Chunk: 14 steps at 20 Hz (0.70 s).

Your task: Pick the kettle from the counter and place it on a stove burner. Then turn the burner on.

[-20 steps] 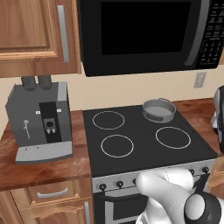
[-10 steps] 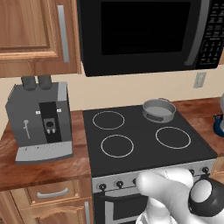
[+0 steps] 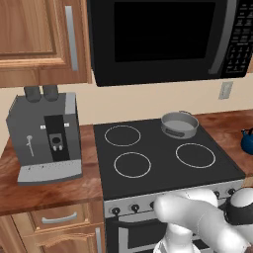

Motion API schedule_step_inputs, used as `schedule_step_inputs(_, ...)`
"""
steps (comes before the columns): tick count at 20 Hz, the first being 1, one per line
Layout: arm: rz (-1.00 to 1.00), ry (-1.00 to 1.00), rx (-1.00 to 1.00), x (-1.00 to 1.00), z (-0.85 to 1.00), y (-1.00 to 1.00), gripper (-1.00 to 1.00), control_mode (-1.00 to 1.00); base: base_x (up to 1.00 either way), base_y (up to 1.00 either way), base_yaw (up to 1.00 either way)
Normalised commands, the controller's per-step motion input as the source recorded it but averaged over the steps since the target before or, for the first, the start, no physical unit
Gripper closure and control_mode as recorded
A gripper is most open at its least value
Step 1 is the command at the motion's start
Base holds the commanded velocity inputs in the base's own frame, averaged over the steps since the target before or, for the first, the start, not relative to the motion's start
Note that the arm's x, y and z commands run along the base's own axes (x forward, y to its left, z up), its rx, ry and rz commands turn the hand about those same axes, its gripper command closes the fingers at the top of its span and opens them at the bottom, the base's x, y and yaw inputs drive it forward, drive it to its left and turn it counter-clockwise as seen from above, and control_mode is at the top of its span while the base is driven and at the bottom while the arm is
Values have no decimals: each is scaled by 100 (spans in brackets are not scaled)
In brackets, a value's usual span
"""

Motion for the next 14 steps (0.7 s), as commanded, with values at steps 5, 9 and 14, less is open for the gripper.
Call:
schedule_step_inputs(5,30,-34,12,1,0,-76,-100,-100,0,0,0)
schedule_step_inputs(9,32,-37,25,17,0,-69,-100,-100,0,0,0)
schedule_step_inputs(14,29,-30,19,27,0,-53,-100,-100,0,0,0)
